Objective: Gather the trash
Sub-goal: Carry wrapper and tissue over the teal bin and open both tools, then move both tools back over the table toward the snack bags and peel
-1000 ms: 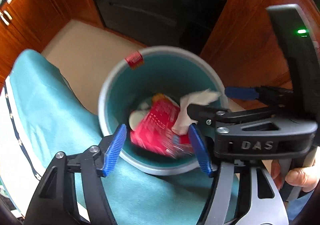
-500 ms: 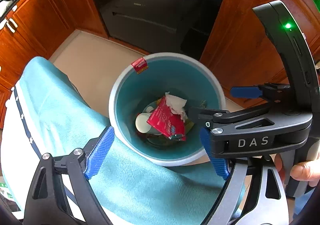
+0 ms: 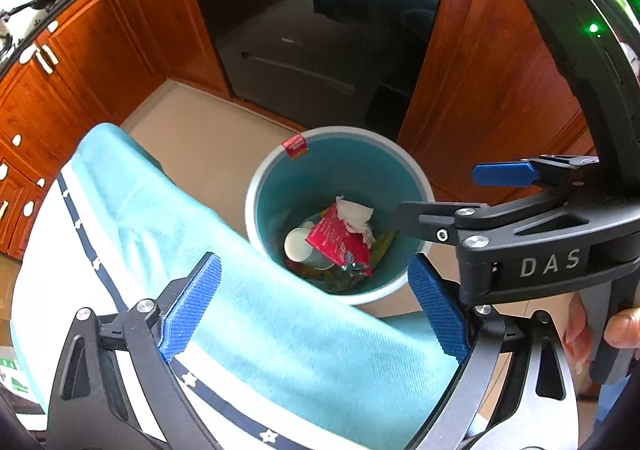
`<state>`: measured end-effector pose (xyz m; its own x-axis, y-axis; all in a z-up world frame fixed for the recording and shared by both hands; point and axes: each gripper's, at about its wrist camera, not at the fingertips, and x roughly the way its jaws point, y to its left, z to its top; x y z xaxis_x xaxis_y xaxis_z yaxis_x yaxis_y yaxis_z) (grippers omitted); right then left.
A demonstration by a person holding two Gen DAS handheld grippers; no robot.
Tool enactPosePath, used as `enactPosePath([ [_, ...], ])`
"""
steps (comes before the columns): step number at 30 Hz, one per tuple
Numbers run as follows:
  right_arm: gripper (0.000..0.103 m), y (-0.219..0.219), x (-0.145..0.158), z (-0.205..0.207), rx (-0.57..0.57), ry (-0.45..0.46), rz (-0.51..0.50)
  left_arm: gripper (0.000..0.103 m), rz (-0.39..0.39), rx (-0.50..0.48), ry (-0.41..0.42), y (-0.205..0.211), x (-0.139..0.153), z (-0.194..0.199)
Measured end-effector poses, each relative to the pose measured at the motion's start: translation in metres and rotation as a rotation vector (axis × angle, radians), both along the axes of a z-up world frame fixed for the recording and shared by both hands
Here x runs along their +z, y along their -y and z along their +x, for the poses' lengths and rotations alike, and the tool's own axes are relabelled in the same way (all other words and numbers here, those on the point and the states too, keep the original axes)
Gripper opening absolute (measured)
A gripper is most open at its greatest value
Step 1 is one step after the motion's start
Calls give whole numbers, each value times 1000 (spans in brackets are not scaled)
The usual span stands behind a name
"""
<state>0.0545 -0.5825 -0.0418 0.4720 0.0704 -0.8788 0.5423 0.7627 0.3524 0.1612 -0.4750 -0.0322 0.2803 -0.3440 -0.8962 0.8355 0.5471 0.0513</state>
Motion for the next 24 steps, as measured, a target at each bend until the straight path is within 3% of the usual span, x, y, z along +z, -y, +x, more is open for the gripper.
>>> enactPosePath([
  [15,97,-65,54,-6,81,24,-72,99,-105,50,39,-76,44,-18],
  [24,97,-130,74,10,211,59,-67,99,-114,153,56,-176,48,-19],
])
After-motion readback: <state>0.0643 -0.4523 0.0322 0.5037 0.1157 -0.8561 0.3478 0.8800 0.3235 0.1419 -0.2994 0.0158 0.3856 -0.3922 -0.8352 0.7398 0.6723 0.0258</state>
